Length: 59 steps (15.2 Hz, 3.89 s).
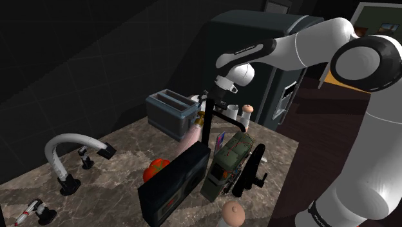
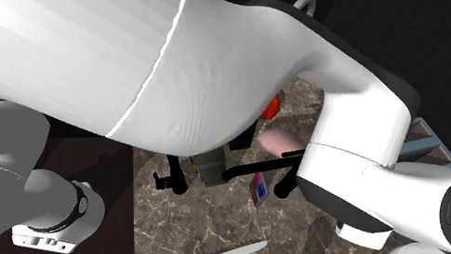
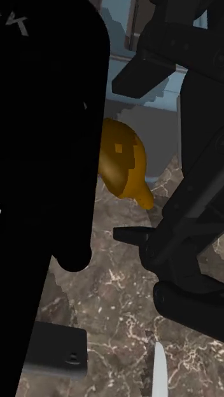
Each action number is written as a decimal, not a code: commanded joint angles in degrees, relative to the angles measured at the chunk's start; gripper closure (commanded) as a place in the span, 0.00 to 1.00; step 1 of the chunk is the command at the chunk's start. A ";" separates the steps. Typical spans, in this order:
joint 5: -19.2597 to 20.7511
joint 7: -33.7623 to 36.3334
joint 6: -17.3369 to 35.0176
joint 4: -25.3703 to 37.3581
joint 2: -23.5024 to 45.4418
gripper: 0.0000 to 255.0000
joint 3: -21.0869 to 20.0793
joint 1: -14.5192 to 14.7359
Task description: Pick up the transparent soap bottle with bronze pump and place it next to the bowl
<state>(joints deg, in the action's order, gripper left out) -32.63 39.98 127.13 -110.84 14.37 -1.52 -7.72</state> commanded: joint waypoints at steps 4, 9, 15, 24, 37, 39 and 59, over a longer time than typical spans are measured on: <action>-1.29 -0.48 3.58 -0.67 2.53 0.00 -0.80 0.83; -1.29 -0.49 3.58 -0.67 2.53 0.00 -0.79 0.83; -1.34 -0.54 3.67 -0.76 2.53 1.00 -0.80 0.84; -0.80 0.27 2.48 -0.26 1.70 1.00 -0.64 0.86; 2.06 4.92 -4.99 3.59 -2.78 1.00 0.09 0.84; 2.43 5.60 -6.19 4.38 -3.32 1.00 0.18 0.82; 5.32 12.01 -18.89 15.30 -6.32 1.00 0.80 0.43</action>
<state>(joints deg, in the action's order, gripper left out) -27.41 51.62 108.92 -96.25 8.20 -0.73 -7.28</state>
